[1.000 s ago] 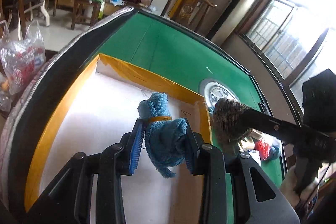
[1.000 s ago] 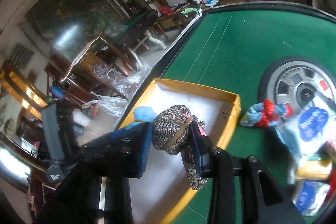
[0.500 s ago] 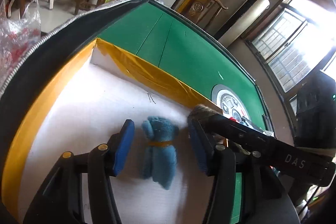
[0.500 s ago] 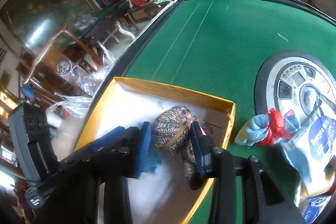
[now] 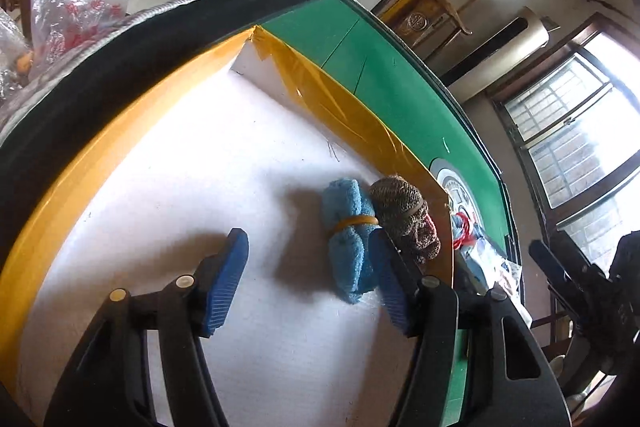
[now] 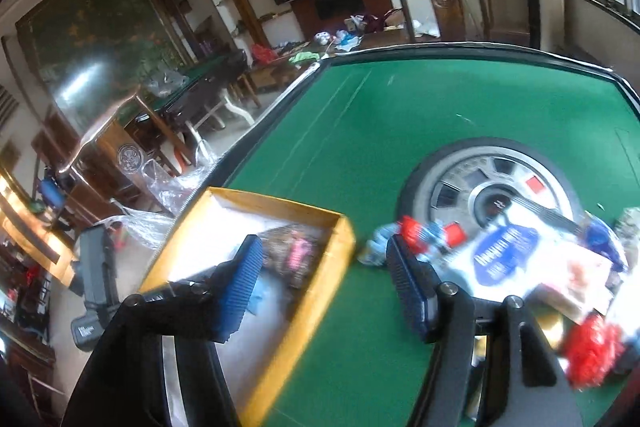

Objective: Organize soft objects
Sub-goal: 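Open both grippers to release the cloth and bundle in the box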

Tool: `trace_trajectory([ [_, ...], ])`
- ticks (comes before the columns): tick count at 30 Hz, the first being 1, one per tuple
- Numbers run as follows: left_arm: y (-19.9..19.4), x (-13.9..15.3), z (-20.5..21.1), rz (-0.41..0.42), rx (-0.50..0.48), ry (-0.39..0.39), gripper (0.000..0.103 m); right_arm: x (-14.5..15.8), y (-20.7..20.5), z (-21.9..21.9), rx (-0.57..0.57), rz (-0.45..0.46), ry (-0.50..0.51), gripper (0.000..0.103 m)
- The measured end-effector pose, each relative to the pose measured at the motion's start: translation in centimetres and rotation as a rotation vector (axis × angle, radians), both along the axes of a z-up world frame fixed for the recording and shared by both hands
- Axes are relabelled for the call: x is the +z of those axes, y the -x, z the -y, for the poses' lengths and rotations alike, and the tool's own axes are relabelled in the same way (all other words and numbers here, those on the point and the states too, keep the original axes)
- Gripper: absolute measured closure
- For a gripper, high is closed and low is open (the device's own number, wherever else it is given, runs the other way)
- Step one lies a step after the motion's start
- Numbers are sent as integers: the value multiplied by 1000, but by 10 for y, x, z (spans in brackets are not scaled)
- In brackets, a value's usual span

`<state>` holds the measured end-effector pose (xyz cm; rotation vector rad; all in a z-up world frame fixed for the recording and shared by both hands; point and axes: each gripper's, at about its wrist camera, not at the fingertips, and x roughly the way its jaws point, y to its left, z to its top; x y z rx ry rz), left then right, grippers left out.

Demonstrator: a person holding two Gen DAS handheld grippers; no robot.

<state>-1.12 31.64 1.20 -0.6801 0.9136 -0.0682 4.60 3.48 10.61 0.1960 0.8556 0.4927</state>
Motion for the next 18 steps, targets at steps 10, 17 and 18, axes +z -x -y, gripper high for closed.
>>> trace_trajectory([
  [10, 25, 10, 0, 38, 1, -5, 42, -10, 45, 103, -139, 32, 16, 43],
  [17, 46, 74, 13, 173, 16, -74, 35, -8, 63, 172, -293, 104, 59, 42],
  [18, 47, 79, 20, 176, 6, -84, 35, -11, 63, 183, -313, 105, 54, 41],
])
